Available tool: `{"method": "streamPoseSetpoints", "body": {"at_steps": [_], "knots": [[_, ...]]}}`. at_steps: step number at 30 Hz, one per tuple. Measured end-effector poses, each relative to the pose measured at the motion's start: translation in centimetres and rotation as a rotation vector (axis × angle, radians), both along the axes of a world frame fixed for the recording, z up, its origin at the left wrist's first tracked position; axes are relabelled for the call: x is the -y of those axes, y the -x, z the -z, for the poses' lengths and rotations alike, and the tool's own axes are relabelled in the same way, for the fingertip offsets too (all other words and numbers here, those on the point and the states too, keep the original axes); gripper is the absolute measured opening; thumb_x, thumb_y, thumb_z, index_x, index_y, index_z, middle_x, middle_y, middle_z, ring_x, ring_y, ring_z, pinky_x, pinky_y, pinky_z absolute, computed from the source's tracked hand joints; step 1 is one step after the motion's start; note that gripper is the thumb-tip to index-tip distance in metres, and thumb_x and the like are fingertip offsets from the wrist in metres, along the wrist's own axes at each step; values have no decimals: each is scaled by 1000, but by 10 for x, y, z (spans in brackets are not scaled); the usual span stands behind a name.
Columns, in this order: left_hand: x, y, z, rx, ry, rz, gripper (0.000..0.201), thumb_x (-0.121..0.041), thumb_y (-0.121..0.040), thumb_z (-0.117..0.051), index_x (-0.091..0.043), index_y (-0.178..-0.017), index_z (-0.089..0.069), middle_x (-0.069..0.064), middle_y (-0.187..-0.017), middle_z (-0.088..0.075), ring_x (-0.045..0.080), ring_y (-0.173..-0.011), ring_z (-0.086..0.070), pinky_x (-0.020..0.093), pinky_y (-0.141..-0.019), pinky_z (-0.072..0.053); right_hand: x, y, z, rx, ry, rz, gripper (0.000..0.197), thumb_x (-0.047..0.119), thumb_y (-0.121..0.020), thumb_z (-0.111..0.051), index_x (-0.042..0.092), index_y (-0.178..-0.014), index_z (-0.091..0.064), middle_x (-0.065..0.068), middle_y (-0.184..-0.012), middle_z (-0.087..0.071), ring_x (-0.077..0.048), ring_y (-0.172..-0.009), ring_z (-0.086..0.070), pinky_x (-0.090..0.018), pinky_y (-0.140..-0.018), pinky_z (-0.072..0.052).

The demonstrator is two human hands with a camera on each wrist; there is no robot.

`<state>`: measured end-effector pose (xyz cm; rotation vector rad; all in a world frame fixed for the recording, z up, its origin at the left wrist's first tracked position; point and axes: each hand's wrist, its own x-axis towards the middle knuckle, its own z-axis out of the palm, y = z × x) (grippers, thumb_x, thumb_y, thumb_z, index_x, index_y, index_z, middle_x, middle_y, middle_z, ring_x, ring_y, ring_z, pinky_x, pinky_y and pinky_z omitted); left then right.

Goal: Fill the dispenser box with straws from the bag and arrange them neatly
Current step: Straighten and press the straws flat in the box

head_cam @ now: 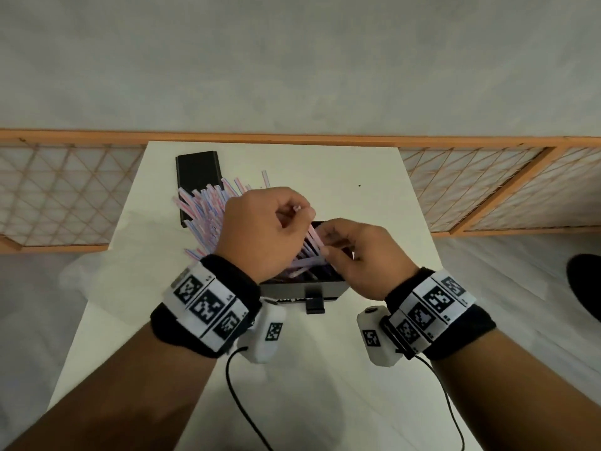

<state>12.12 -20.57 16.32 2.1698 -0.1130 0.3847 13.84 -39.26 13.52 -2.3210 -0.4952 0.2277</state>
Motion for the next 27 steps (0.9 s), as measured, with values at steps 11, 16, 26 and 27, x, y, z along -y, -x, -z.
{"method": "streamPoseSetpoints", "body": {"at_steps": [11, 16, 26, 27], "knots": [[-57, 27, 31, -266, -134, 101, 14, -9, -80, -79, -19, -72, -75, -13, -70, -71, 3, -72, -67, 4, -64, -47, -24, -12, 32, -64, 194, -82, 7, 27, -89, -69, 20, -90, -68, 9, -78, -68, -9, -72, -64, -22, -66, -50], [-61, 26, 41, -293, -186, 137, 10, -10, -81, -78, -16, -74, -76, -12, -66, -68, 2, -62, -64, 5, -62, -46, -27, -17, 37, -105, 324, -130, 14, 16, -83, -66, 17, -97, -66, 5, -87, -63, -13, -77, -58, -19, -69, -44], [-84, 34, 35, 155, -291, -141, 31, -38, -90, -67, -14, -69, -70, -4, -65, -66, 12, -51, -56, 29, -55, -51, -54, -41, 43, -243, 614, -202, 22, 42, -82, -73, 21, -90, -72, 2, -81, -65, -17, -78, -61, -26, -69, -50], [-89, 35, 32, 252, -229, -228, 35, -34, -91, -69, -11, -65, -64, -4, -60, -61, 11, -48, -50, 25, -52, -46, -55, -42, 42, -223, 607, -216, 17, 39, -82, -74, 25, -75, -69, 4, -71, -61, -14, -69, -57, -25, -62, -45]]}}
